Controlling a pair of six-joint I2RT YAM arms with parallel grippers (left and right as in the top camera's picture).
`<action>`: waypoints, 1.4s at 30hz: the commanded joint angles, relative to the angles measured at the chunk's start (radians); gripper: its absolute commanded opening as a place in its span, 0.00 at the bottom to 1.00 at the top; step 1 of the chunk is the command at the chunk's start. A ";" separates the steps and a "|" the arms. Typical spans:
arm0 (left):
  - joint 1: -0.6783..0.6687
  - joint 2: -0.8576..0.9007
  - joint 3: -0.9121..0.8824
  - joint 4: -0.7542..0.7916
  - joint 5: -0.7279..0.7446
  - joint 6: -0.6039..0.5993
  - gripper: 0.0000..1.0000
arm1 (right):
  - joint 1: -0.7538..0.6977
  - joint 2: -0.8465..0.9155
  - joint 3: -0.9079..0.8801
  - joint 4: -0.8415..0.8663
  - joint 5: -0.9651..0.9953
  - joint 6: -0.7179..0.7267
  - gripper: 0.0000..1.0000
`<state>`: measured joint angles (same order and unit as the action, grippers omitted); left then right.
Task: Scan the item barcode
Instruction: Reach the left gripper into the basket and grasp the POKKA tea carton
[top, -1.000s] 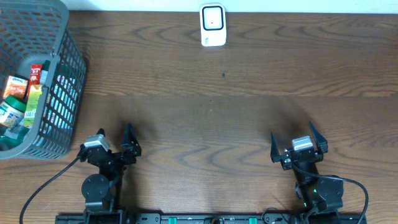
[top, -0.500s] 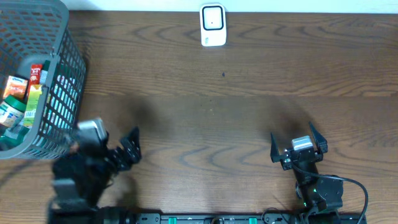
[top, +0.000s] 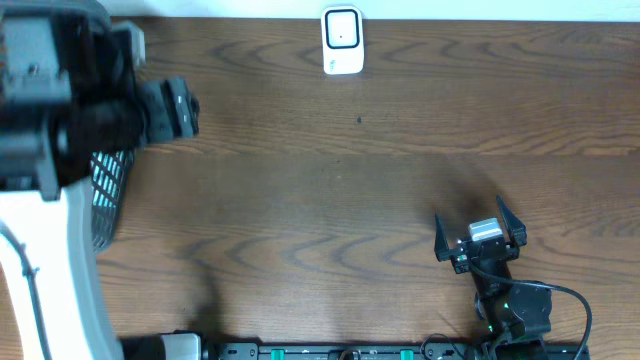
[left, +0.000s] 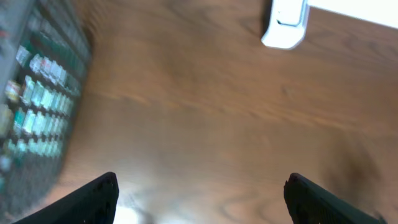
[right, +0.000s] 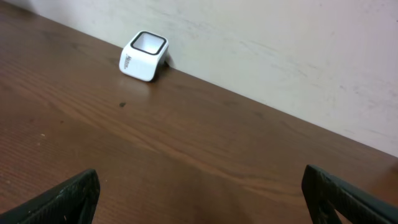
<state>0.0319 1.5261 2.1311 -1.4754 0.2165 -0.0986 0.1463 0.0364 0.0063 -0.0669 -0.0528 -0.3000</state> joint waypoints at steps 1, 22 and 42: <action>0.002 0.043 0.045 0.064 -0.200 0.052 0.86 | -0.014 -0.005 -0.001 -0.004 -0.004 -0.008 0.99; 0.451 0.214 0.031 0.213 -0.400 0.088 0.88 | -0.014 -0.005 -0.001 -0.004 -0.004 -0.008 0.99; 0.645 0.629 0.017 0.198 -0.093 0.264 0.88 | -0.014 -0.005 -0.001 -0.004 -0.004 -0.008 0.99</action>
<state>0.6651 2.1330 2.1529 -1.2747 0.0826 0.1287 0.1463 0.0364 0.0067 -0.0673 -0.0532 -0.3004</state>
